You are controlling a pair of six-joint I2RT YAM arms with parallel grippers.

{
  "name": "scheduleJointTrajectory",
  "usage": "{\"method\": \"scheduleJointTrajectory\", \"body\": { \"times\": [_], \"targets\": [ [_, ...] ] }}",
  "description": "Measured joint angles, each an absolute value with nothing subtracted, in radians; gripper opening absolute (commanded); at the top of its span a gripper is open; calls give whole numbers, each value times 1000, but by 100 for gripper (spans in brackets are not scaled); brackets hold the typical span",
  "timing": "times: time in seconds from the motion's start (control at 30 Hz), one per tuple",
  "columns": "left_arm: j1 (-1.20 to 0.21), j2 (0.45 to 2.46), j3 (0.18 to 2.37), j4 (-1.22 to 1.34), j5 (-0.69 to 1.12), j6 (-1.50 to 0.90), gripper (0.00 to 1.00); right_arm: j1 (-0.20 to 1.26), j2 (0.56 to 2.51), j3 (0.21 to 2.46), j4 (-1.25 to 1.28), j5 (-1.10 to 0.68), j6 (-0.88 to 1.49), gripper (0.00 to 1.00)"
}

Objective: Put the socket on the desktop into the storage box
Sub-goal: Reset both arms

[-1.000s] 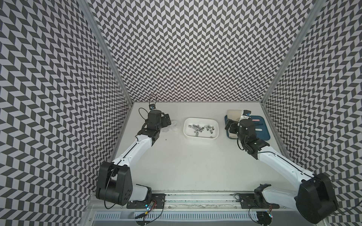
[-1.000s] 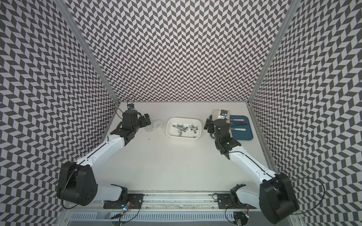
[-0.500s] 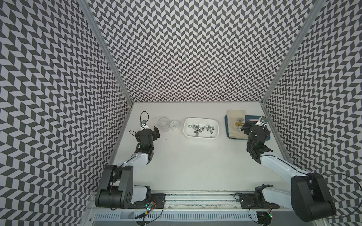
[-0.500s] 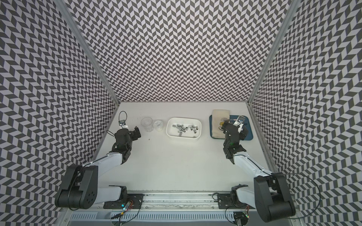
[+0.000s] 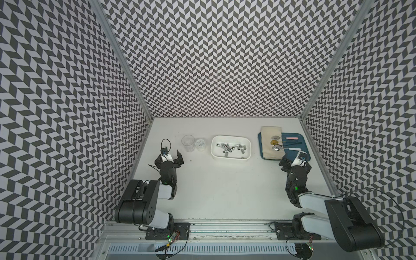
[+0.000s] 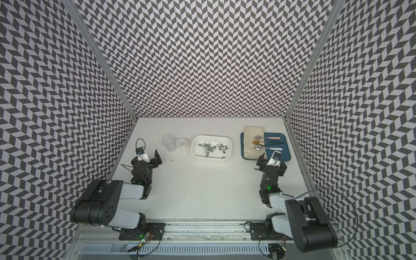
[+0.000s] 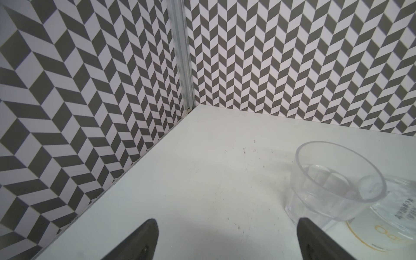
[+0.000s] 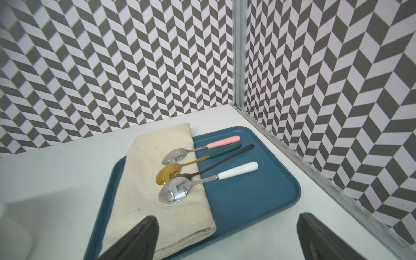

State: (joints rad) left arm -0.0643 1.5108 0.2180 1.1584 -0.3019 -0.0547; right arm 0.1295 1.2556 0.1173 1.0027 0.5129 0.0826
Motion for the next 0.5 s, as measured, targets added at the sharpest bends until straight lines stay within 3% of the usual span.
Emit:
{"method": "scheduleJointTrajectory", "body": {
  "times": [0.27,0.37,0.5],
  "targets": [
    [-65,1551,221,1241,-273,-41,100,130,1494,49,1421,405,26,100],
    [-65,1550,225,1247,-273,-42,100,130,1591,47,1486,380,7,99],
    [-65,1550,226,1248,-273,-42,100,123,1558,100,1452,353,4,100]
  ]
}}
